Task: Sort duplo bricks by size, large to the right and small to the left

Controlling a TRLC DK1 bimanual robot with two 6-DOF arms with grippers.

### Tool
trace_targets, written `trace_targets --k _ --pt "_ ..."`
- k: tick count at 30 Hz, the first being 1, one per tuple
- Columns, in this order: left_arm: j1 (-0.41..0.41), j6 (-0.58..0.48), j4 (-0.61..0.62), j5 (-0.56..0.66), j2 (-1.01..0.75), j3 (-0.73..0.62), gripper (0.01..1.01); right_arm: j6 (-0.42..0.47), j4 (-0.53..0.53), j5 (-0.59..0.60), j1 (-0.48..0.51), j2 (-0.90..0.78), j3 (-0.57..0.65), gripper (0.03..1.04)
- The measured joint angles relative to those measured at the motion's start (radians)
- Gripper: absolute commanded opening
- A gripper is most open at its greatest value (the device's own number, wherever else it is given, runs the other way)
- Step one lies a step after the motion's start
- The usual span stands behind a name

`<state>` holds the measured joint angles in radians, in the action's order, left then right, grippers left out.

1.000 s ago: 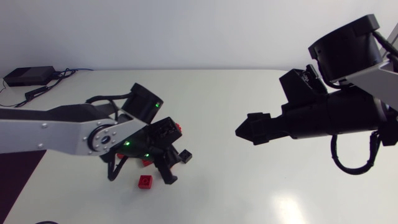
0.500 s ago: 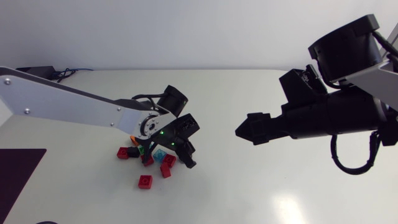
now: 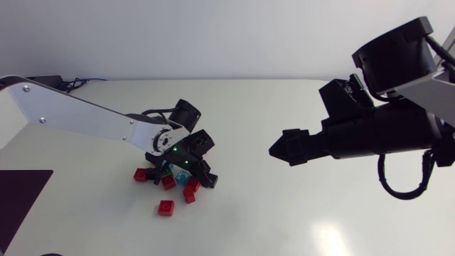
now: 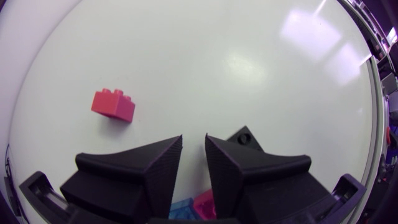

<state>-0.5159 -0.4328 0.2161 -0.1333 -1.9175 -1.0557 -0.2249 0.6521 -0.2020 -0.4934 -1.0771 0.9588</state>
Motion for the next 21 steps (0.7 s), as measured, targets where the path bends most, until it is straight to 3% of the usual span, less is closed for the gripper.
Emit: trace_targets --k 8,21 --pt "0.043 -0.018 0.004 0.000 0.120 0.076 0.285 0.000 0.000 0.000 -0.005 0.000 0.000 1.00" --pt "-0.115 0.013 0.004 -0.001 0.169 0.041 0.285 0.000 0.002 0.000 -0.005 0.000 0.000 1.00"
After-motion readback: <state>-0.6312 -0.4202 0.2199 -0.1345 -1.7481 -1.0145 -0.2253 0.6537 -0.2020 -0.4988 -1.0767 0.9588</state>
